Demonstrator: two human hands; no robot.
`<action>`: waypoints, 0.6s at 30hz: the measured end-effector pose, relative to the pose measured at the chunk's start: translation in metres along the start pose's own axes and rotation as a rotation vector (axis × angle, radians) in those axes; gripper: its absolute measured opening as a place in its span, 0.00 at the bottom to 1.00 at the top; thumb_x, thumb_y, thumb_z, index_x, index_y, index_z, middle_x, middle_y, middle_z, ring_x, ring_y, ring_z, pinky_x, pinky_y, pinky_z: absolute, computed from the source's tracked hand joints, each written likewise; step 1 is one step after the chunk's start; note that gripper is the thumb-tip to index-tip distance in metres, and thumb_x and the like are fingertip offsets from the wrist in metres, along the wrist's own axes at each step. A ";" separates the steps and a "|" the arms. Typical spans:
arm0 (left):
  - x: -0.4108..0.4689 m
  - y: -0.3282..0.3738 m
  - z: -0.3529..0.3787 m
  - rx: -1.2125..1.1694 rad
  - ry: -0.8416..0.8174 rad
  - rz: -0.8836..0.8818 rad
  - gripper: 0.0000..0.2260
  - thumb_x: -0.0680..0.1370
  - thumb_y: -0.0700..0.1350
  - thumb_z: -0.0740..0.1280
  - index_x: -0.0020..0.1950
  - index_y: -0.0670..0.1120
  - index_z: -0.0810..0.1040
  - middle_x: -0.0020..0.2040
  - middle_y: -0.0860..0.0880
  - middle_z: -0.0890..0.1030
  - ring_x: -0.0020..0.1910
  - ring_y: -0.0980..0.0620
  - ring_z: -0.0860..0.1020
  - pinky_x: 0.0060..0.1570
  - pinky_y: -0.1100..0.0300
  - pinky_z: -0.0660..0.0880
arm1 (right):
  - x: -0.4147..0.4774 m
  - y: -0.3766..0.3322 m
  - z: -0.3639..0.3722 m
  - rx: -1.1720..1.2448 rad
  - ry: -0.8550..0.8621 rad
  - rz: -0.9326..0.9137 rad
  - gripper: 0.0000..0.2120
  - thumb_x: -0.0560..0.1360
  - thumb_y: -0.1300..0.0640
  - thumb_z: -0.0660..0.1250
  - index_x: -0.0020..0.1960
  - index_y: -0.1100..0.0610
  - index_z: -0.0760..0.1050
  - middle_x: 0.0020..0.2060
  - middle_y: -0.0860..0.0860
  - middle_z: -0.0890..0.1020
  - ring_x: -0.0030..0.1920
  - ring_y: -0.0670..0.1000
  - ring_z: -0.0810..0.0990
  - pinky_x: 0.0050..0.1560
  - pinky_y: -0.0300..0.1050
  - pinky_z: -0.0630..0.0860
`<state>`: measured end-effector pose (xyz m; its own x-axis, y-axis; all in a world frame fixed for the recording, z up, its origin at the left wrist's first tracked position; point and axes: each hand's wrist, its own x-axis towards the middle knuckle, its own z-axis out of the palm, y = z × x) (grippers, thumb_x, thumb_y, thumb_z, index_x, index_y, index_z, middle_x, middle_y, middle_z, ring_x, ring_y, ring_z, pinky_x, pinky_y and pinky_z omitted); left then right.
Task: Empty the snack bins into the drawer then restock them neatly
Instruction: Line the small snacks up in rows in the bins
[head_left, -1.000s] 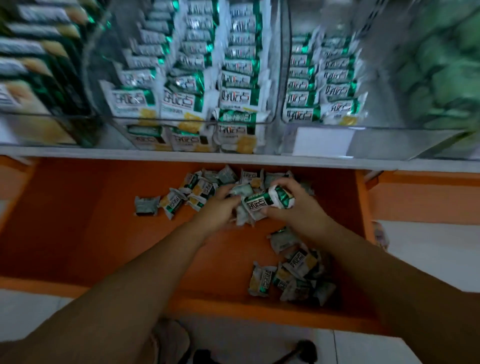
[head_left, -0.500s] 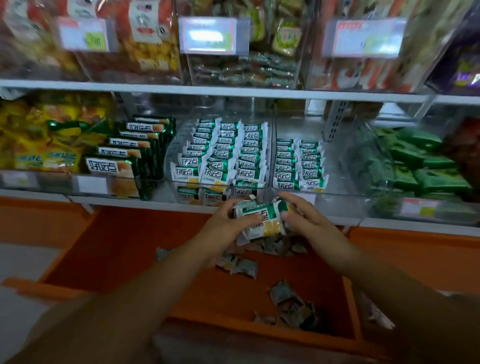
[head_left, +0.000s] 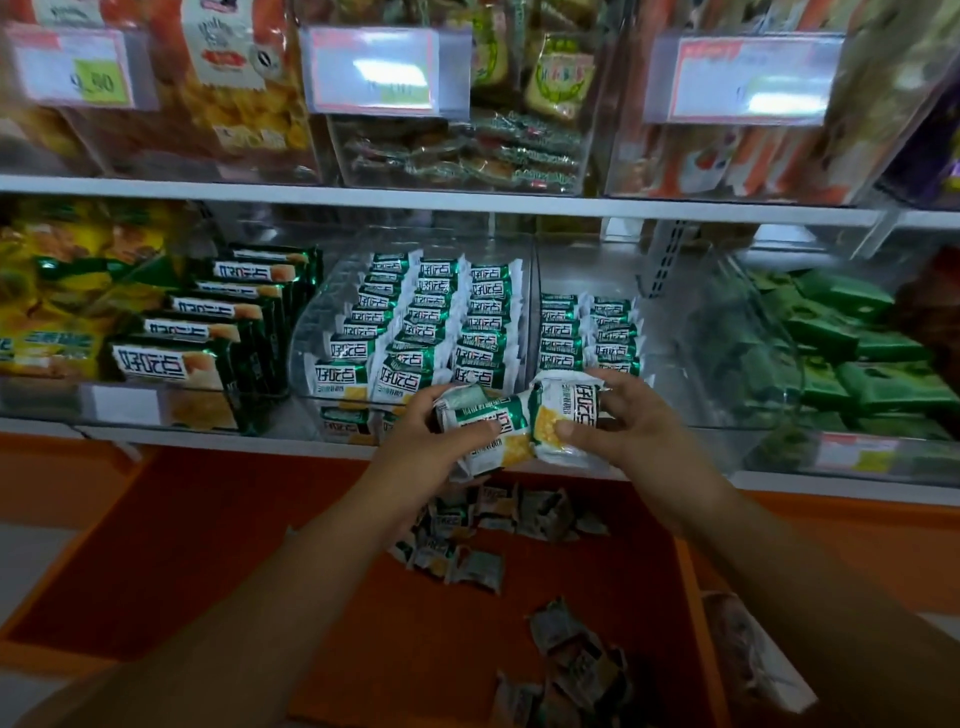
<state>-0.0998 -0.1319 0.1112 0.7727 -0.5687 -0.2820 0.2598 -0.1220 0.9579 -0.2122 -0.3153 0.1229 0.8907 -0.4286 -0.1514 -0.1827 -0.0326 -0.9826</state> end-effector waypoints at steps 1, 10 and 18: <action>0.002 0.000 -0.001 0.008 0.011 0.012 0.29 0.72 0.53 0.76 0.68 0.66 0.67 0.69 0.53 0.68 0.57 0.49 0.77 0.54 0.43 0.78 | 0.003 0.000 -0.001 0.005 0.010 -0.018 0.32 0.67 0.54 0.77 0.66 0.38 0.69 0.72 0.50 0.66 0.72 0.52 0.65 0.66 0.58 0.70; -0.003 0.017 -0.007 0.084 0.059 0.134 0.22 0.75 0.49 0.73 0.62 0.65 0.67 0.49 0.67 0.68 0.42 0.66 0.71 0.39 0.66 0.70 | 0.056 -0.025 -0.097 -0.476 0.098 -0.129 0.27 0.73 0.58 0.73 0.65 0.39 0.69 0.53 0.50 0.77 0.48 0.50 0.80 0.43 0.39 0.75; 0.011 0.023 -0.002 0.270 0.115 0.154 0.24 0.73 0.54 0.73 0.61 0.70 0.65 0.71 0.59 0.65 0.72 0.53 0.63 0.63 0.49 0.67 | 0.092 0.005 -0.107 -1.031 -0.115 0.052 0.18 0.70 0.55 0.76 0.58 0.49 0.78 0.57 0.52 0.78 0.53 0.48 0.76 0.52 0.39 0.70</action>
<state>-0.0846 -0.1394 0.1297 0.8554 -0.5035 -0.1218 -0.0166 -0.2616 0.9650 -0.1755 -0.4519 0.1150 0.8961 -0.3643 -0.2537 -0.4409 -0.7964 -0.4139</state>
